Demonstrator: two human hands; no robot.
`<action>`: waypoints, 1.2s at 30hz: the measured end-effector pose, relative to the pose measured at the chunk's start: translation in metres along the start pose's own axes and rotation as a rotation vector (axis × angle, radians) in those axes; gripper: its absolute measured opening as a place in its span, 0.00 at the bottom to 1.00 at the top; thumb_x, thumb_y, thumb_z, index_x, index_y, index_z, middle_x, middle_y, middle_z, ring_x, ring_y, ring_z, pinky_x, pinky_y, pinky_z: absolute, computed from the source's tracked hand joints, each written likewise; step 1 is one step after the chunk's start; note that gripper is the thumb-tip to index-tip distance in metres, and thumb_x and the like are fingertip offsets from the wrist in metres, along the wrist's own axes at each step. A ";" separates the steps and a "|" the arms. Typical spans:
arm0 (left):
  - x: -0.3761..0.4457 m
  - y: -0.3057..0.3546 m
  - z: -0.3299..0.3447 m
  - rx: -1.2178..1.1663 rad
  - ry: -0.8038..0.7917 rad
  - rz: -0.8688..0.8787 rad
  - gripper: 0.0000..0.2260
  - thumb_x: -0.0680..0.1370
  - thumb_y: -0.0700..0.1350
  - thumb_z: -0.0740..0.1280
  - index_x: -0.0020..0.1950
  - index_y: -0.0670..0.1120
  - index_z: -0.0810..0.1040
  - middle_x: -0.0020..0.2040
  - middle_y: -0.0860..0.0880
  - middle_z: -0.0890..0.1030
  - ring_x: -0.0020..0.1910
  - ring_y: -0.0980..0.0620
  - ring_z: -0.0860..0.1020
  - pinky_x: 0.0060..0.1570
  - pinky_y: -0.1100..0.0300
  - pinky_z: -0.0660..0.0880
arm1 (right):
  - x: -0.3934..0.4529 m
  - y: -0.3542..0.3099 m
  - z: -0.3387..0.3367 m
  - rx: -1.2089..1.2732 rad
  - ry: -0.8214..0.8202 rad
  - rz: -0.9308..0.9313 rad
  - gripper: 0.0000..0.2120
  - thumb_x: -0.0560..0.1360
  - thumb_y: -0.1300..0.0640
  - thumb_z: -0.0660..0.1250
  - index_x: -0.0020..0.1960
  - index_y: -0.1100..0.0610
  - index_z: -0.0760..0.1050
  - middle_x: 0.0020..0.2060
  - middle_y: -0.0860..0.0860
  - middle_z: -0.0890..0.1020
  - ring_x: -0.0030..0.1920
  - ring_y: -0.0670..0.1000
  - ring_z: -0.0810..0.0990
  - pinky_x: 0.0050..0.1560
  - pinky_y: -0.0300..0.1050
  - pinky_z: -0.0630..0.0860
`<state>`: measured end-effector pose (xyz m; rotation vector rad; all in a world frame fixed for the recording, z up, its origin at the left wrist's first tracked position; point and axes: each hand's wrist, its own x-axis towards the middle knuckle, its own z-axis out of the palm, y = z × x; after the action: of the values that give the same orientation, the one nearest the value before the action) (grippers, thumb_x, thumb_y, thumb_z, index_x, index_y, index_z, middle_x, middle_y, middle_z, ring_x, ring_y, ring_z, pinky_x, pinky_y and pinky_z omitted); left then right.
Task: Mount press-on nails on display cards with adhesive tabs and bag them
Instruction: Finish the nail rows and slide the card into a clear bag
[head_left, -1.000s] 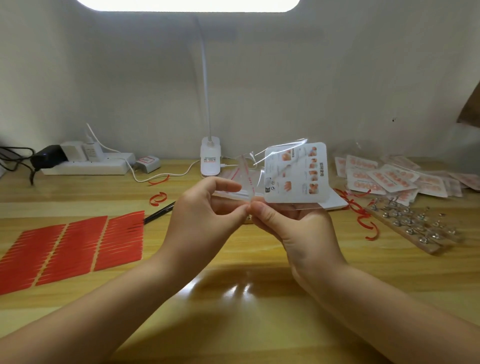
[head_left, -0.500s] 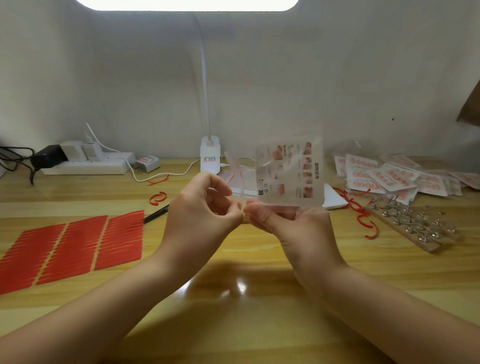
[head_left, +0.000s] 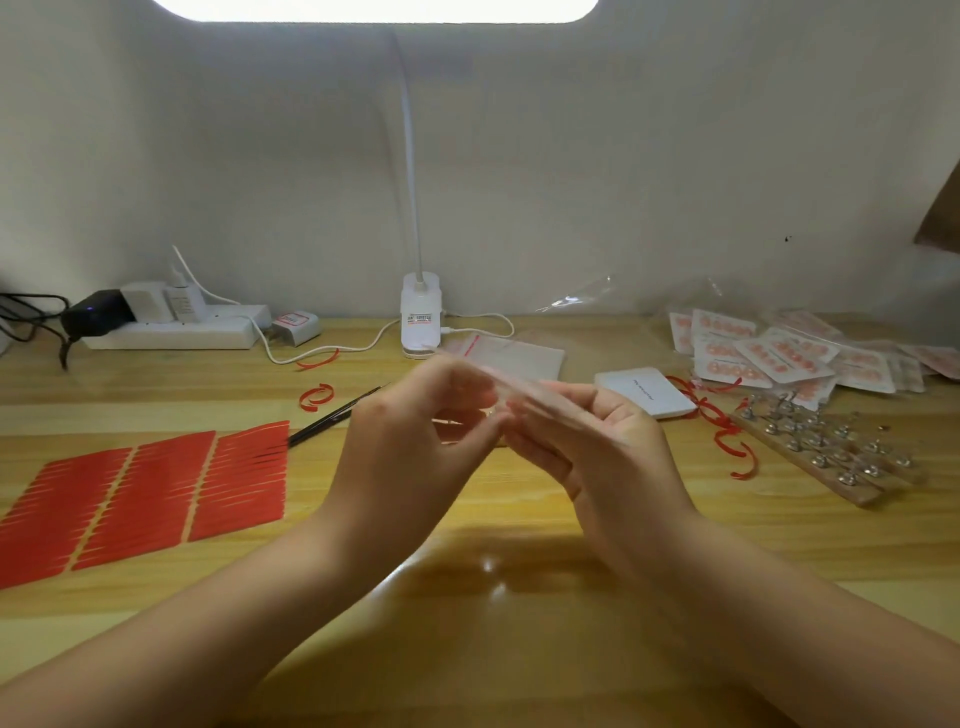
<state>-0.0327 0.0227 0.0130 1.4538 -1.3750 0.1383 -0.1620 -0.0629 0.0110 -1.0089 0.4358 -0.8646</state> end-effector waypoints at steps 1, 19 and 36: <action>0.000 -0.001 0.000 -0.003 -0.006 -0.036 0.09 0.71 0.42 0.76 0.48 0.47 0.79 0.43 0.53 0.84 0.42 0.59 0.83 0.42 0.62 0.81 | -0.001 0.000 0.001 0.009 -0.003 0.008 0.32 0.54 0.60 0.77 0.56 0.69 0.74 0.49 0.65 0.83 0.47 0.58 0.85 0.48 0.45 0.82; 0.008 -0.006 -0.001 -0.182 -0.095 -0.511 0.08 0.72 0.36 0.74 0.41 0.49 0.83 0.33 0.48 0.84 0.33 0.52 0.82 0.43 0.50 0.83 | 0.002 0.008 0.001 -0.136 0.026 0.071 0.11 0.71 0.64 0.73 0.52 0.60 0.78 0.42 0.59 0.86 0.44 0.55 0.86 0.43 0.42 0.83; 0.057 -0.043 -0.049 -1.094 0.441 -0.932 0.07 0.80 0.32 0.59 0.51 0.43 0.72 0.42 0.44 0.79 0.35 0.49 0.84 0.47 0.48 0.82 | 0.024 -0.005 -0.014 -0.233 -0.048 0.359 0.05 0.72 0.70 0.68 0.44 0.61 0.76 0.32 0.54 0.83 0.29 0.47 0.81 0.30 0.37 0.77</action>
<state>0.0458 0.0115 0.0475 0.8717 -0.1789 -0.7407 -0.1593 -0.0911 0.0100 -1.1190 0.6650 -0.4727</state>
